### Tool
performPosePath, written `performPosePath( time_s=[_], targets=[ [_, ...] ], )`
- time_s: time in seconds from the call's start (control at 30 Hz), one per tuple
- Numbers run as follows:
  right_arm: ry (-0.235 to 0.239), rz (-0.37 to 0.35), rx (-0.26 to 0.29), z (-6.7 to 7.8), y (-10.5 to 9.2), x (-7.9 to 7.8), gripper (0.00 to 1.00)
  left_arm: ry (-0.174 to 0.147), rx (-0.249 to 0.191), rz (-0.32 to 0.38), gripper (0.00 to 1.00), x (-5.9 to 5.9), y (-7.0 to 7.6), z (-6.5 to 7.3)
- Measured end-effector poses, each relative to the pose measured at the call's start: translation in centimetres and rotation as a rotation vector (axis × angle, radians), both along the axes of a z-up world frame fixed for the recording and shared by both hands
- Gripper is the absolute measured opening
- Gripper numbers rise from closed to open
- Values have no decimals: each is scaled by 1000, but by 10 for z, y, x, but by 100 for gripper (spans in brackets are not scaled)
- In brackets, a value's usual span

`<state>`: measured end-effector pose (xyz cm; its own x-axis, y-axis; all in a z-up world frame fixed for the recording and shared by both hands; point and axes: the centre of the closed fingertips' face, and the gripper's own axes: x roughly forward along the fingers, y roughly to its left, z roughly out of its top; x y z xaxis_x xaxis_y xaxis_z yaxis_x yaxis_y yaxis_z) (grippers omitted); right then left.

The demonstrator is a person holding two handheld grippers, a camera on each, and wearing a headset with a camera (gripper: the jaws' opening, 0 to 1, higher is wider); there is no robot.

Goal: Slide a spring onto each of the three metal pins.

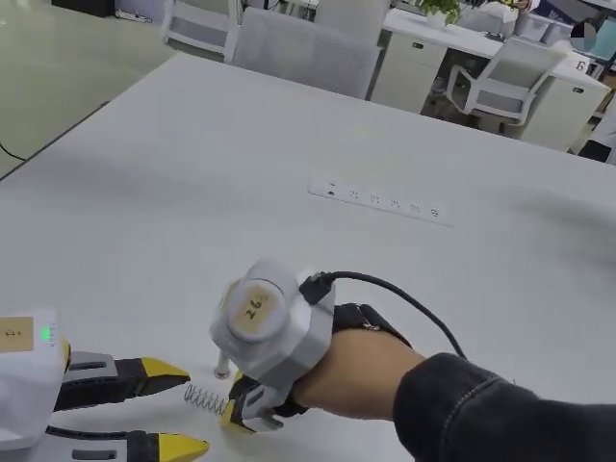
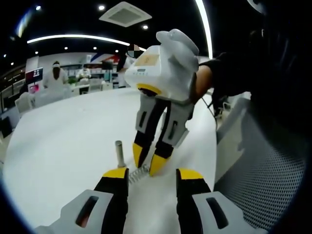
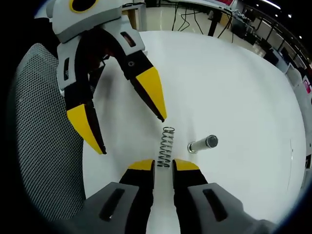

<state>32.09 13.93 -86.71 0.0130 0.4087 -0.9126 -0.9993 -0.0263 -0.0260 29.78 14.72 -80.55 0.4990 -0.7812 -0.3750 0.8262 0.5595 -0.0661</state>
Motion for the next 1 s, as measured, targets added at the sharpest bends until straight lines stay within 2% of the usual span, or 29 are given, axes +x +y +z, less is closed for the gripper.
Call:
performPosePath(
  time_s=[0.53,0.73,1.0],
  targets=[
    [9,14,-15,0,-4,-7,8,1,3,-2,32,-2,1,0],
    [30,30,-8,9,-7,-12,8,2,5,-8,31,-1,-1,0],
    [34,59,-5,23,-13,-18,8,2,2,-13,30,-1,-3,2]
  ],
)
